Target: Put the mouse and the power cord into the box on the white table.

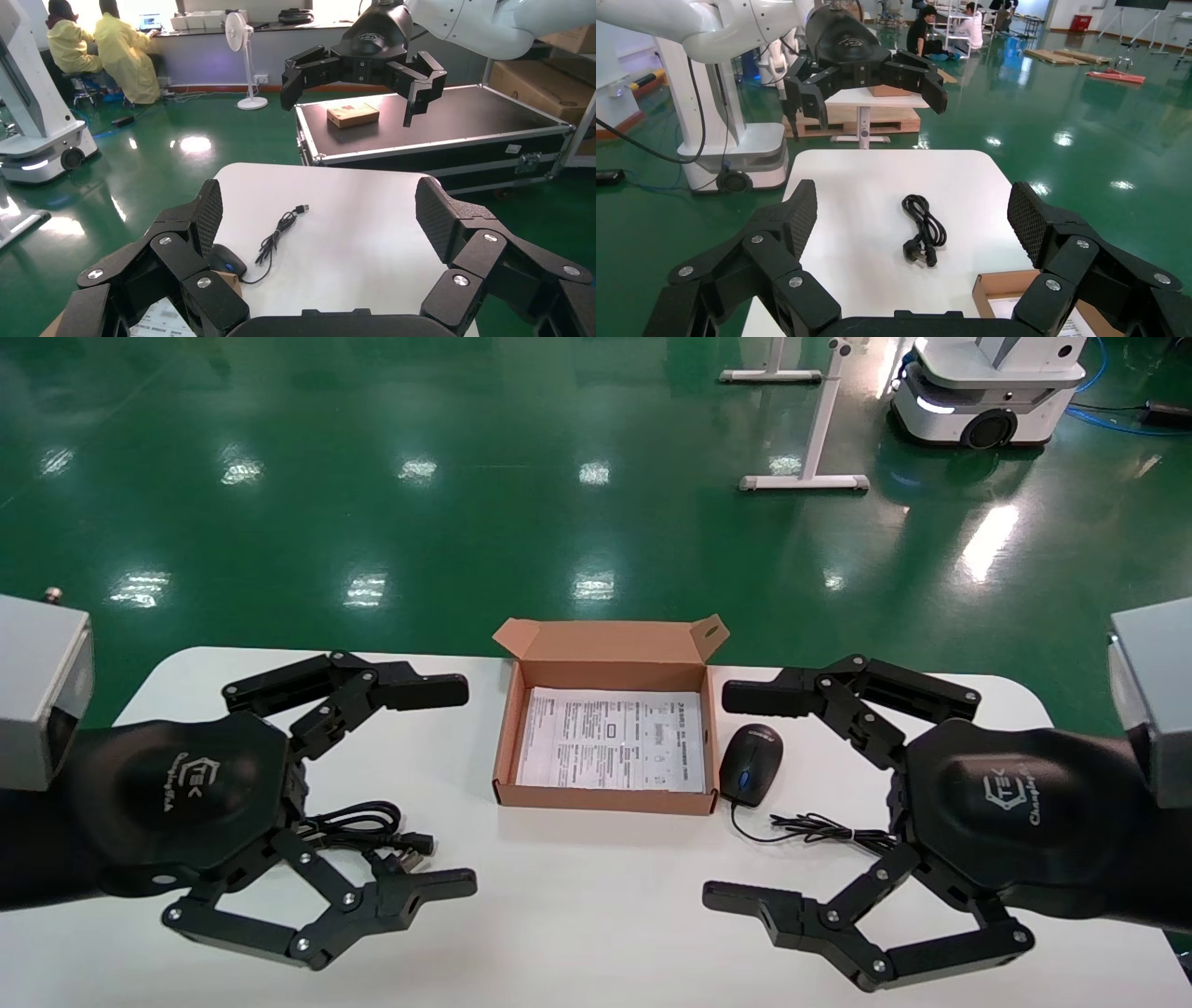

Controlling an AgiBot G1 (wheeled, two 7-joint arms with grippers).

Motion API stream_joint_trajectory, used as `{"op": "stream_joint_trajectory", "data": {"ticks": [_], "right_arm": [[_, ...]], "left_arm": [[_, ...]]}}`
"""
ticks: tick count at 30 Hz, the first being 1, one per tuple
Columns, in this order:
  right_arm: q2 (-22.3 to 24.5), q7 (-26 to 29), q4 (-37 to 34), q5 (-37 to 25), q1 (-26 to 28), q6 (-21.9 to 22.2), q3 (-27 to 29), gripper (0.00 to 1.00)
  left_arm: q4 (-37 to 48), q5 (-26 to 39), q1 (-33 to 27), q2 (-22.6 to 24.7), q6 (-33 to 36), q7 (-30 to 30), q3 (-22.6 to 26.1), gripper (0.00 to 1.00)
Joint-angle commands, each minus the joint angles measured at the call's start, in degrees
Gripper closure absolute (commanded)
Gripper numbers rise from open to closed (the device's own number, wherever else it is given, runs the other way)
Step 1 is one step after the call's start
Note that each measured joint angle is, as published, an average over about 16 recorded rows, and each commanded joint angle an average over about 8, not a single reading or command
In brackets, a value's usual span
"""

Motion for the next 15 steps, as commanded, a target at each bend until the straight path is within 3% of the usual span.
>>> {"op": "stream_joint_trajectory", "data": {"ticks": [1,15], "right_arm": [[0.0,0.0,0.0,0.0,0.0,0.0,0.0,0.0],[0.0,0.0,0.0,0.0,0.0,0.0,0.0,0.0]], "left_arm": [[0.0,0.0,0.0,0.0,0.0,0.0,0.0,0.0],[0.0,0.0,0.0,0.0,0.0,0.0,0.0,0.0]]}}
